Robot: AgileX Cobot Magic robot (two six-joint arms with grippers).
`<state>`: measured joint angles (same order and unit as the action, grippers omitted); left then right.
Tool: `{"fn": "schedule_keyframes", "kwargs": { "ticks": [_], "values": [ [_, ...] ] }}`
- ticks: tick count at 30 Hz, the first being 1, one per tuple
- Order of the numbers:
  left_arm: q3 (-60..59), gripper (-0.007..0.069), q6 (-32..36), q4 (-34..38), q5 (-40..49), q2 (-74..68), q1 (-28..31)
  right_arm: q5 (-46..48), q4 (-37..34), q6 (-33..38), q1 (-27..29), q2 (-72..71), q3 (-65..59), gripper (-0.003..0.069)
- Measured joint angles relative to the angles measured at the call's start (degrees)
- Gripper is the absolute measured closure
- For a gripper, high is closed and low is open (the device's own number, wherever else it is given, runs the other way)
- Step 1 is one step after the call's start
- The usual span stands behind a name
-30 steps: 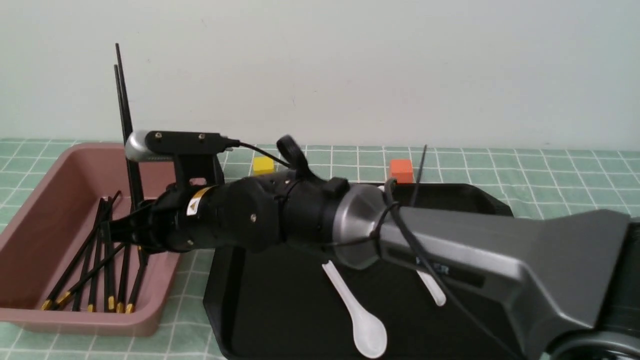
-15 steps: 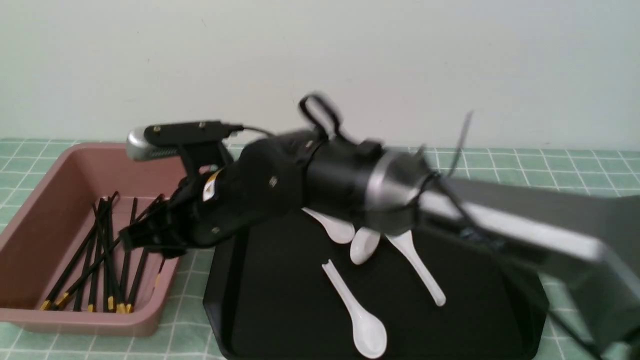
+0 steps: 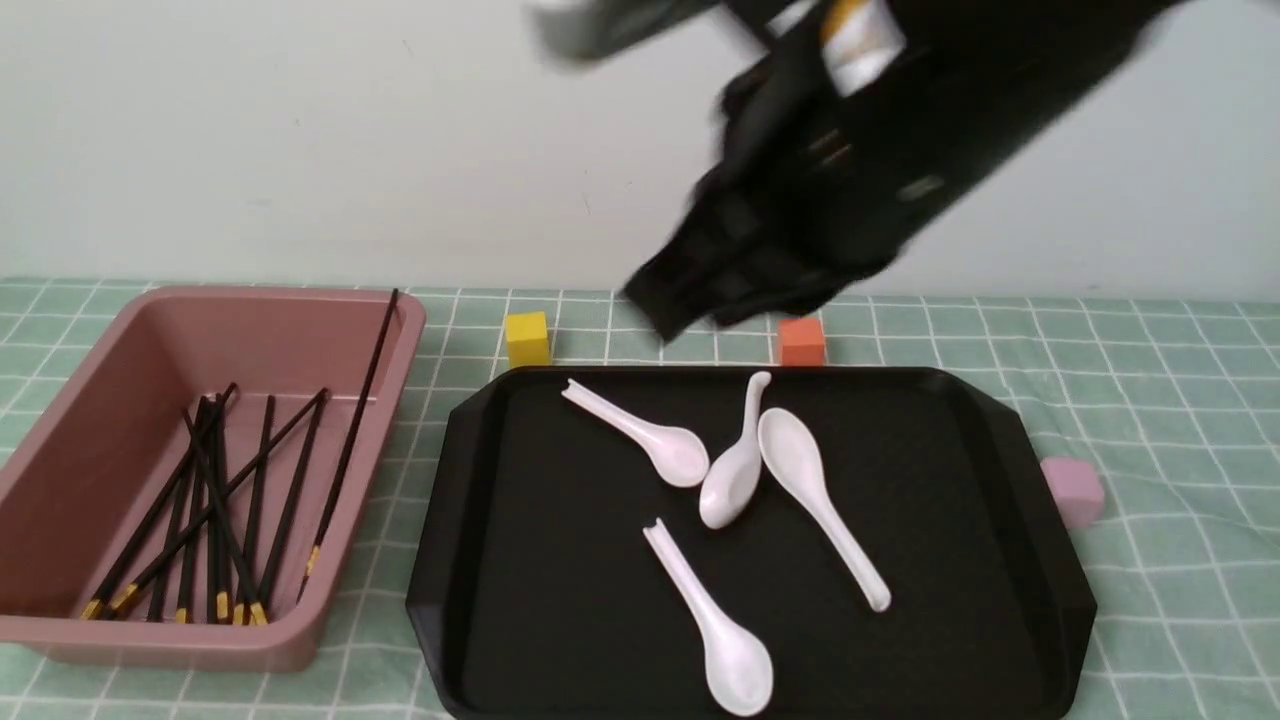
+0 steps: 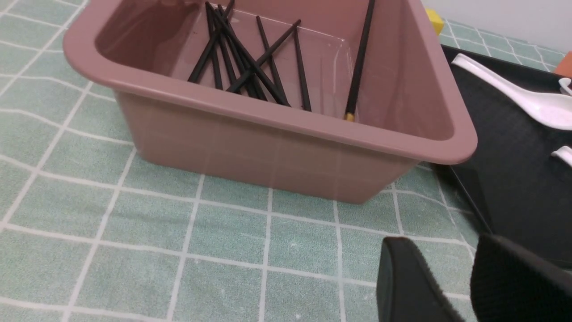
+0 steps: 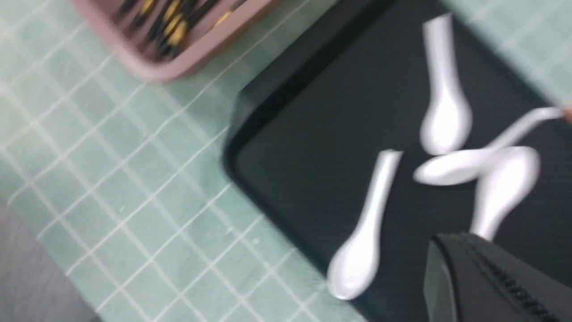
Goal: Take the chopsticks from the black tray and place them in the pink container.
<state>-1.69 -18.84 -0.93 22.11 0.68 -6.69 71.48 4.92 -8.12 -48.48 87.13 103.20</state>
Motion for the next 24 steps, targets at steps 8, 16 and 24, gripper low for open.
{"fn": "schedule_keyframes", "kwargs": {
  "ticks": [8,16,24],
  "values": [
    [0.0,0.0385,0.0,0.0,0.0,0.0,0.0,0.5,2.2,-3.3,0.0,-20.5,-13.9,0.0668],
    [0.0,0.0385,0.0,0.0,0.0,0.0,0.0,-7.8,4.8,-4.5,0.0,-42.1,-39.6,0.0664],
    [0.0,0.0385,0.0,0.0,0.0,0.0,0.0,-33.9,4.8,-8.8,0.0,-58.2,-71.1,0.0658]
  ]
}}
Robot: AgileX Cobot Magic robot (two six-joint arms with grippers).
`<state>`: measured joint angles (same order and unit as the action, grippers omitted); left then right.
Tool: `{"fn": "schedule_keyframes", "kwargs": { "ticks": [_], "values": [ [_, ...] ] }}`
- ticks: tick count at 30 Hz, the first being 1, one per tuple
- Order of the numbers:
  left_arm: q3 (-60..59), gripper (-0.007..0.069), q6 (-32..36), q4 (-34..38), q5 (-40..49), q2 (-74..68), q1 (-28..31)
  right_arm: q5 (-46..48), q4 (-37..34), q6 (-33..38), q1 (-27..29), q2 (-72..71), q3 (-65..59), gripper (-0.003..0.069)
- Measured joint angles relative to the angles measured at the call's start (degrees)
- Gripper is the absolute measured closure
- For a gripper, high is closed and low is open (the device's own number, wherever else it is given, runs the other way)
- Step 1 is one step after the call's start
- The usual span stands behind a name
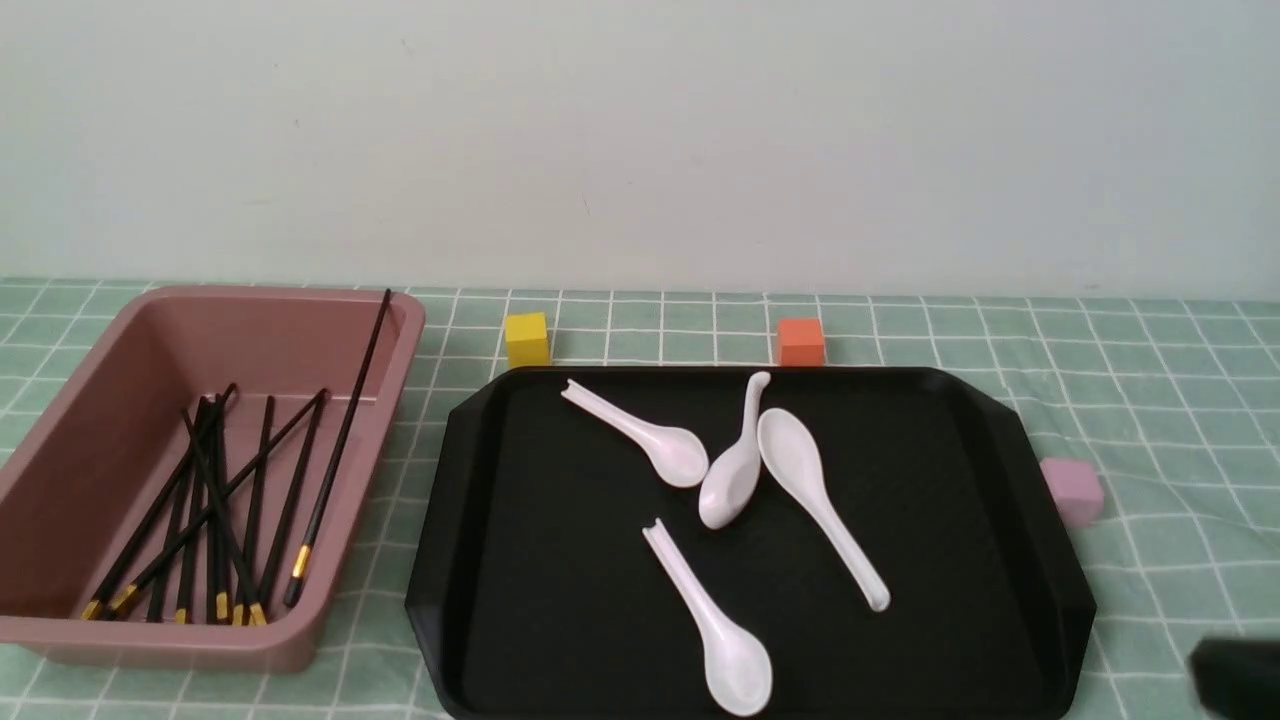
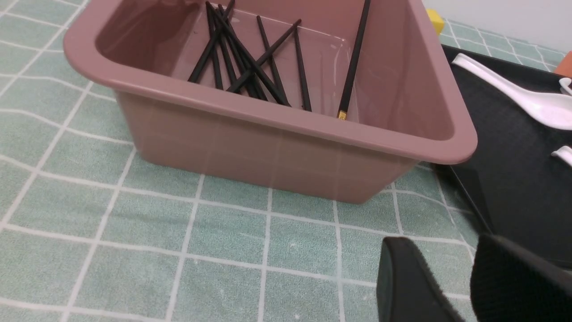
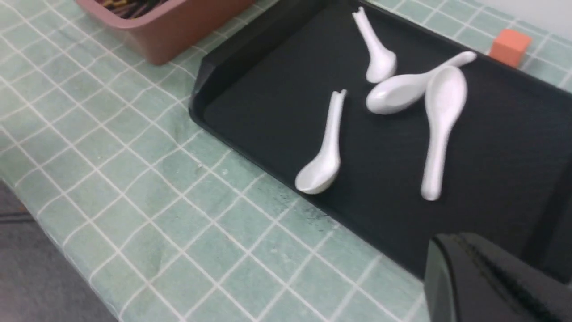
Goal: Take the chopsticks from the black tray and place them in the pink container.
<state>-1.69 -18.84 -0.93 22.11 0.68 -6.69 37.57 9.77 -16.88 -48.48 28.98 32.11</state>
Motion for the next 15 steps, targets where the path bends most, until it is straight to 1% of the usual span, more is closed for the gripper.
{"fn": "schedule_keyframes", "kwargs": {
  "ticks": [2,6,11,15],
  "values": [
    [0.0,0.0385,0.0,0.0,0.0,0.0,0.0,-6.7,0.0,-0.8,0.0,-1.4,-6.5,0.0657],
    [0.0,0.0385,0.0,0.0,0.0,0.0,0.0,-13.2,0.1,-1.4,0.0,-2.1,-14.9,0.0655],
    [0.0,0.0385,0.0,0.0,0.0,0.0,0.0,-14.2,1.2,-1.4,0.0,-2.1,-22.5,0.0652],
    [0.0,0.0385,0.0,0.0,0.0,0.0,0.0,-14.5,2.1,-1.4,0.0,-2.1,-23.3,0.065]
  ]
}}
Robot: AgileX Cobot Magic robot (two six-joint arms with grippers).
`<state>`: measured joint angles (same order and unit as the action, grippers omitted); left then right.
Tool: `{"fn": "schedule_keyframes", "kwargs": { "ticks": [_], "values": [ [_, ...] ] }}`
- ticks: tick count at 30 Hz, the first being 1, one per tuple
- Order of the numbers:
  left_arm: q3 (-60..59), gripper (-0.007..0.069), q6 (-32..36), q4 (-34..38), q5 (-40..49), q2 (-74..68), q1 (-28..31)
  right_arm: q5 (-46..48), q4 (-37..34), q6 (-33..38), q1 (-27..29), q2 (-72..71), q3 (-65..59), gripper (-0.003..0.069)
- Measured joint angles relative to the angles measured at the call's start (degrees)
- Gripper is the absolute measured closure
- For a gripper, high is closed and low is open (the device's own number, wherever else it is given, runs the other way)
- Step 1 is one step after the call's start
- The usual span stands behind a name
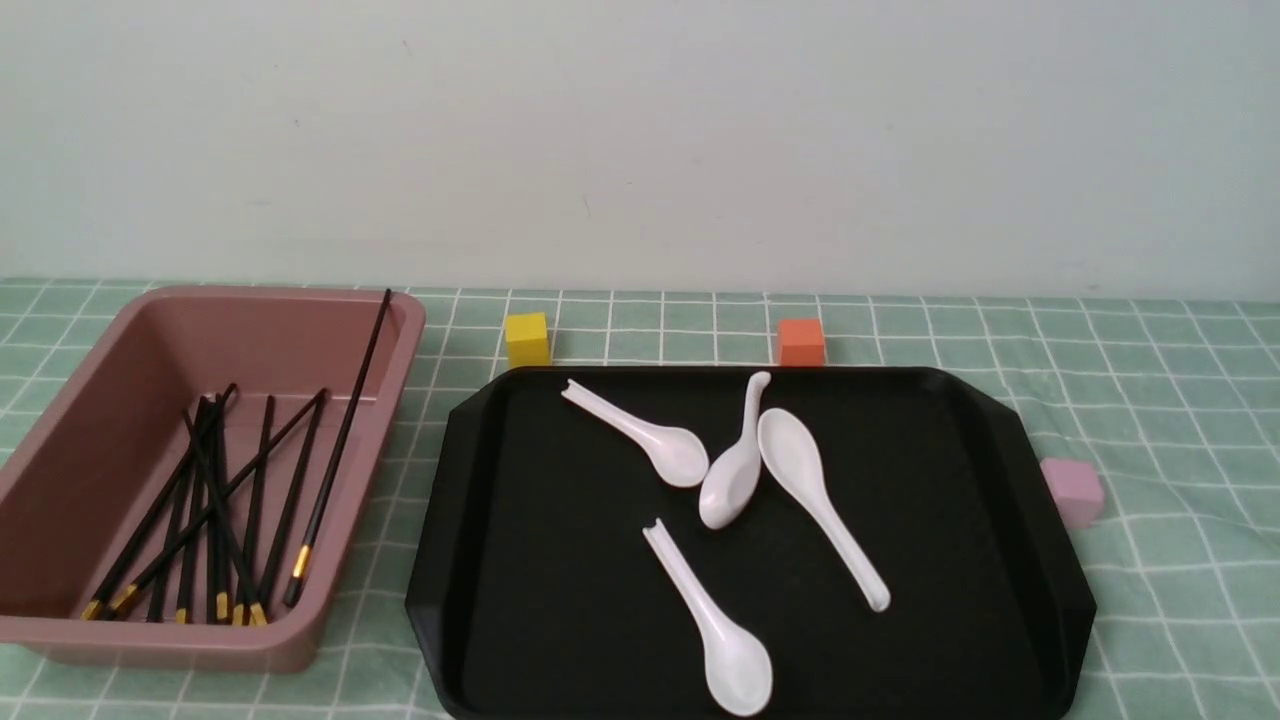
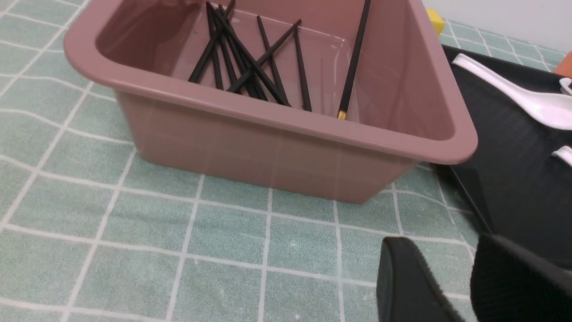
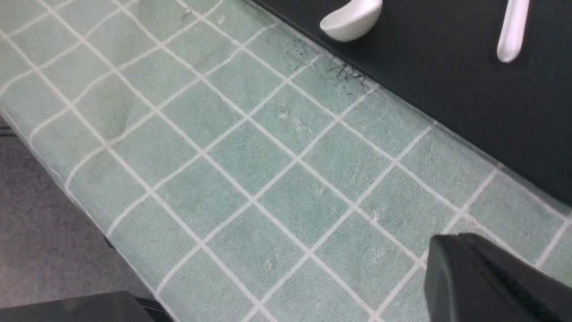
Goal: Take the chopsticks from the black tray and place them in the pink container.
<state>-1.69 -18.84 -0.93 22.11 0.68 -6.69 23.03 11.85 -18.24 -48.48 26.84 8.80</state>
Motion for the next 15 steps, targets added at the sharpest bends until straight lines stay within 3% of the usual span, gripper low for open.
{"fn": "schedule_keyframes", "kwargs": {
  "ticks": [15],
  "values": [
    [0.0,0.0385,0.0,0.0,0.0,0.0,0.0,-5.9,0.8,0.3,0.1,-4.9,-0.4,0.0634]
  ]
}}
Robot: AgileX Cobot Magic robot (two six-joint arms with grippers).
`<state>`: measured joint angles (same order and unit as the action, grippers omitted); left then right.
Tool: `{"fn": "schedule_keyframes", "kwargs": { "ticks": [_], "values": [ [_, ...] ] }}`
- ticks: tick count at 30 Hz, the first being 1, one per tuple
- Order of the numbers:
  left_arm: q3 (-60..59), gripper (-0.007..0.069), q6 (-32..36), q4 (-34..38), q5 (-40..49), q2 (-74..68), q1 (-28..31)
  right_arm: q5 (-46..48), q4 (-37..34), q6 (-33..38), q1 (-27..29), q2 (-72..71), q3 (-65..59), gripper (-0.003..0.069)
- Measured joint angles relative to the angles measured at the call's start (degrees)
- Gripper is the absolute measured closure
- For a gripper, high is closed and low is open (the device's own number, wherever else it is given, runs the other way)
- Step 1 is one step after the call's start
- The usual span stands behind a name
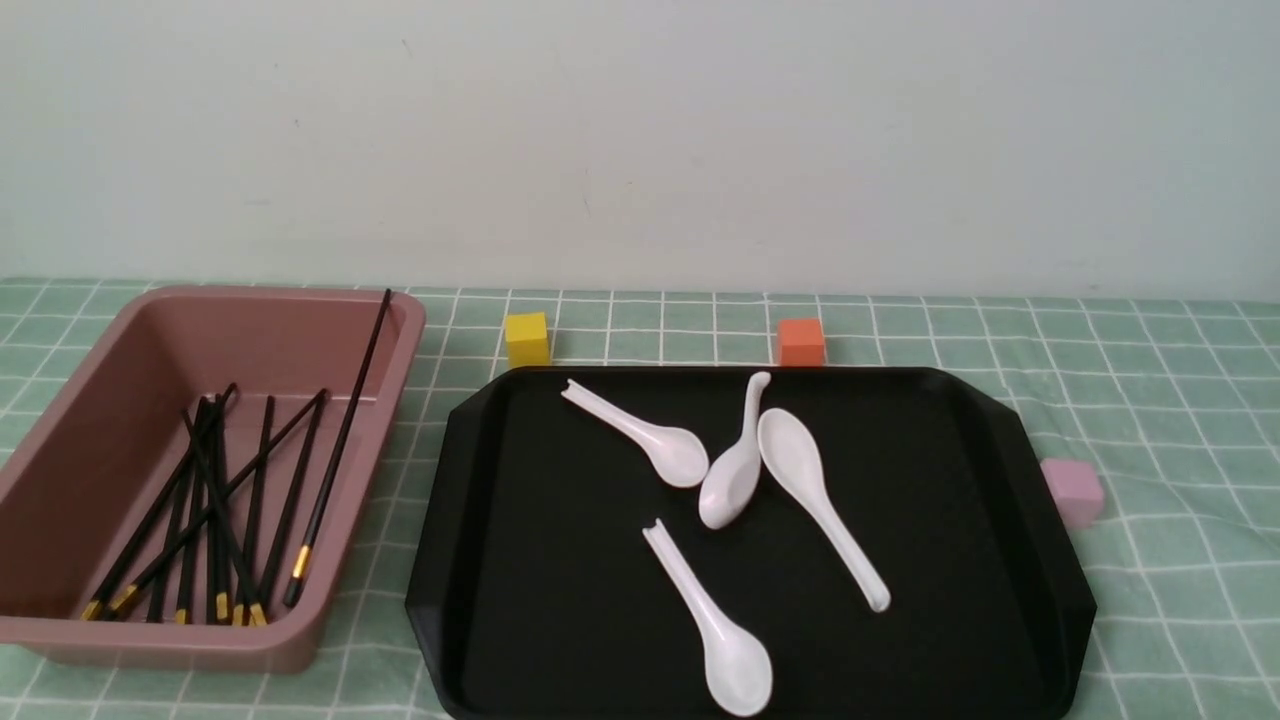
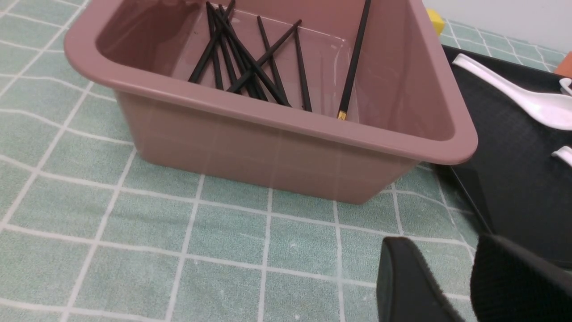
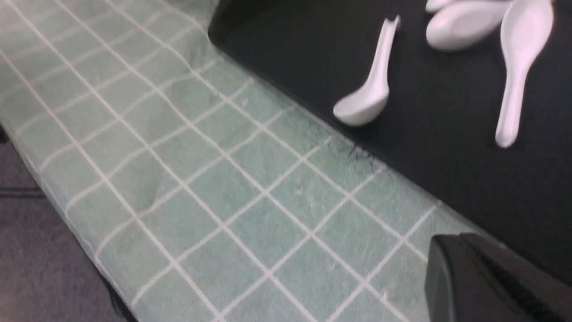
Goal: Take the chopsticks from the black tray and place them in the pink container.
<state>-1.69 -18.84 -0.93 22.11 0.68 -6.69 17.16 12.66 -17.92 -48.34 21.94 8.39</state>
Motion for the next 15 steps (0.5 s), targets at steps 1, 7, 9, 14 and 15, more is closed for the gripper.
{"fn": "schedule_keyframes", "kwargs": {
  "ticks": [1,7,9,14,15],
  "values": [
    [0.0,0.0385,0.0,0.0,0.0,0.0,0.0,0.0,0.0,0.6,0.3,-1.1,-0.2,0.0634],
    [0.0,0.0385,0.0,0.0,0.0,0.0,0.0,-0.6,-3.9,9.1,8.8,-10.8,-4.7,0.0625],
    [0.0,0.0385,0.0,0.0,0.0,0.0,0.0,-0.7,-6.9,12.1,13.1,-13.5,-5.7,0.0624],
    [0.0,0.0385,0.0,0.0,0.0,0.0,0.0,-1.3,-13.7,18.9,23.8,-20.0,-8.4,0.0618],
    [0.0,0.0385,0.0,0.0,0.0,0.0,0.0,-1.2,-14.4,19.3,25.6,-21.0,-9.0,0.0617]
  ]
}}
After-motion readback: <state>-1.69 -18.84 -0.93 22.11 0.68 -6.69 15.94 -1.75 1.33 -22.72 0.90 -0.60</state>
